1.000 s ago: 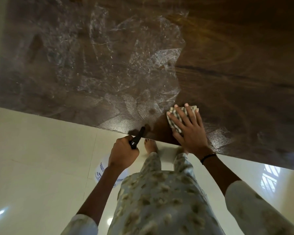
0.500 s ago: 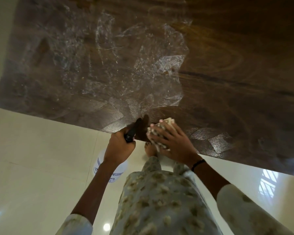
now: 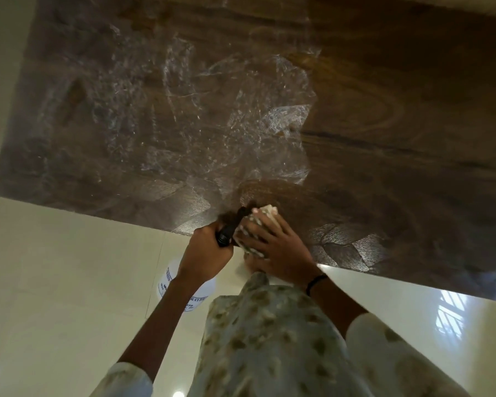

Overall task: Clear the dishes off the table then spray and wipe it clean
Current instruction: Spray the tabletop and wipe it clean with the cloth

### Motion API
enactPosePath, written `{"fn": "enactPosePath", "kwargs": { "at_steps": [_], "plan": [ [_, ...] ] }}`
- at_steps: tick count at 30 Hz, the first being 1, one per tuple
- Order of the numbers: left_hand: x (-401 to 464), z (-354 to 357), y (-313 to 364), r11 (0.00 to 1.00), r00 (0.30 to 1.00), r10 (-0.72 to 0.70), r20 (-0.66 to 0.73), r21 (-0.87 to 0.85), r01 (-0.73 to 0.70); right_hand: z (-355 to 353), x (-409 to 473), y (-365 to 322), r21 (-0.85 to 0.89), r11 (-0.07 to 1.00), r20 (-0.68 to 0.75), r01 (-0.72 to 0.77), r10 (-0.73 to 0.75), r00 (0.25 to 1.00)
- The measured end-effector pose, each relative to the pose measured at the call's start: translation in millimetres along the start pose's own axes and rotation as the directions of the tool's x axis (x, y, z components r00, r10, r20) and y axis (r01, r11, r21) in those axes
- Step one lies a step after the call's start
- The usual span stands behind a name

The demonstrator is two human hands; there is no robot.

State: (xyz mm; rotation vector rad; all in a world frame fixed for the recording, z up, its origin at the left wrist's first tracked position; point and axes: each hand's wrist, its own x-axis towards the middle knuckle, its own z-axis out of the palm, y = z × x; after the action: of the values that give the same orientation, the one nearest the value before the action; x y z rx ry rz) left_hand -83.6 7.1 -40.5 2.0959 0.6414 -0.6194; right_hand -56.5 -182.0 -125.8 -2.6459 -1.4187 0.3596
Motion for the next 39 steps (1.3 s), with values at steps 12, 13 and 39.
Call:
{"fn": "enactPosePath", "kwargs": {
  "at_steps": [12,13,39],
  "plan": [
    [24,-6,39,1.0,1.0,0.001,0.009,-0.031,-0.001,-15,77,17,0.179,0.953,-0.087,-0.243,0.262,0.961],
    [27,-7,43,1.0,1.0,0.001,0.008,-0.024,0.0,-11,70,12,0.176,0.968,-0.087,-0.176,0.194,0.977],
    [101,3,114,0.999,0.999,-0.02,-0.045,0.043,0.021,-46,49,162,0.141,0.879,-0.09,-0.455,0.469,0.878]
  ]
}}
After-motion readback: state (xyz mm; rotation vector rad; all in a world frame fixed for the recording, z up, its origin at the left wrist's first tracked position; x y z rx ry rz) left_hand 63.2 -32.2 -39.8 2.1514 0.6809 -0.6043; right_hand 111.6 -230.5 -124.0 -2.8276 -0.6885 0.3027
